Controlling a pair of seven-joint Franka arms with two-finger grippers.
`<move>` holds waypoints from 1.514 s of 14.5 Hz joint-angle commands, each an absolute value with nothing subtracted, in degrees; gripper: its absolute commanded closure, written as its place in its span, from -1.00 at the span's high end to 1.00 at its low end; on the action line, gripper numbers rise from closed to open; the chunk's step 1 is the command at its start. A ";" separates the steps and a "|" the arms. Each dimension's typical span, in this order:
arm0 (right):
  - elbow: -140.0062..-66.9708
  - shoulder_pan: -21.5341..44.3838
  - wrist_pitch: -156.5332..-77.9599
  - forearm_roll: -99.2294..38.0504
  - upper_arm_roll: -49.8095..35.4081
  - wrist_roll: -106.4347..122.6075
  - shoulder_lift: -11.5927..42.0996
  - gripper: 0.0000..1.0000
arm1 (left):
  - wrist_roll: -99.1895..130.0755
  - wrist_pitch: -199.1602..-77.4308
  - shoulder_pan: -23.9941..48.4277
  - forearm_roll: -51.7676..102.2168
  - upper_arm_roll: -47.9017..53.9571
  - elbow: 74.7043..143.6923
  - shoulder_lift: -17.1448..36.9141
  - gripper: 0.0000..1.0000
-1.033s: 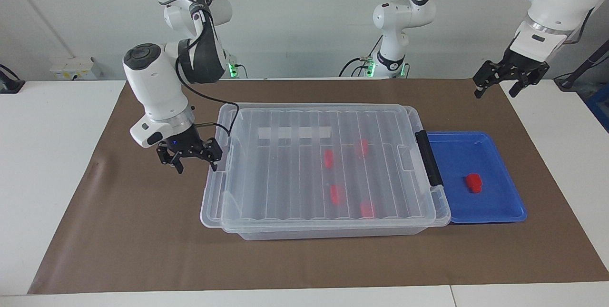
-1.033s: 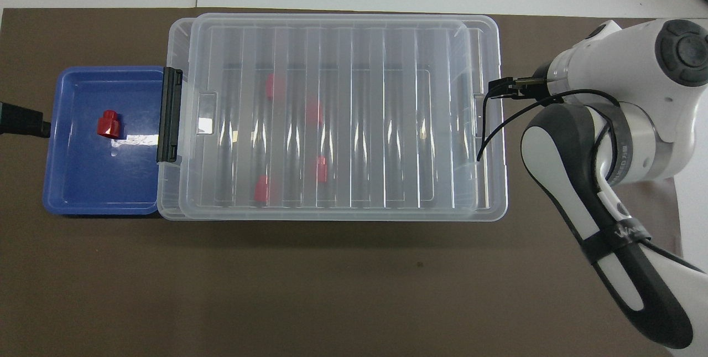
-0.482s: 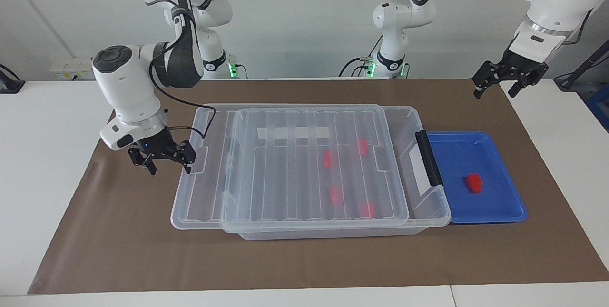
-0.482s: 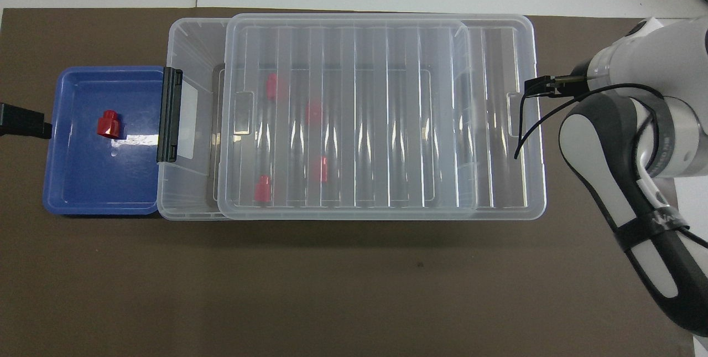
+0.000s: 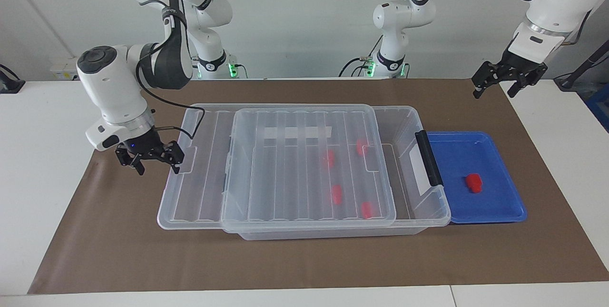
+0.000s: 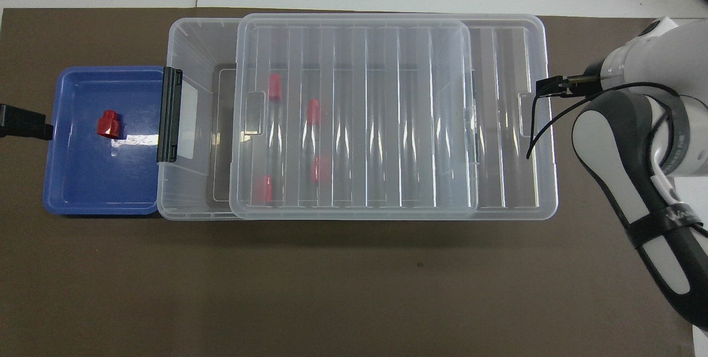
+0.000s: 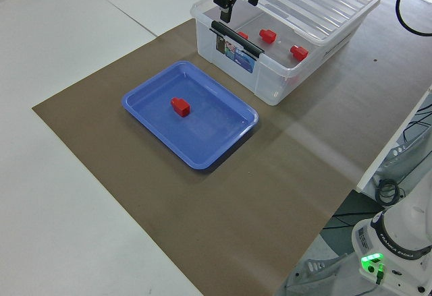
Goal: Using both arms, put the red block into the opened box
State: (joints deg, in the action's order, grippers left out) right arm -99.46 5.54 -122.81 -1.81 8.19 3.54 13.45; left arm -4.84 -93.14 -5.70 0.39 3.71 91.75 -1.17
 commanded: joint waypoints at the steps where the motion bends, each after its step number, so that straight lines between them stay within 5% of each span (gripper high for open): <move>1: -98.88 4.13 -121.29 0.52 7.82 4.92 13.36 1.00 | -4.75 -97.55 -5.54 1.32 3.43 97.29 -4.39 1.00; 11: -98.44 0.79 -119.01 1.93 8.09 9.58 12.83 1.00 | -5.97 -112.31 -8.43 0.62 3.34 108.01 -6.07 1.00; 22: -97.48 1.23 -116.73 2.46 7.47 8.27 11.26 1.00 | -7.91 -129.00 -10.55 0.62 3.43 115.31 1.22 1.00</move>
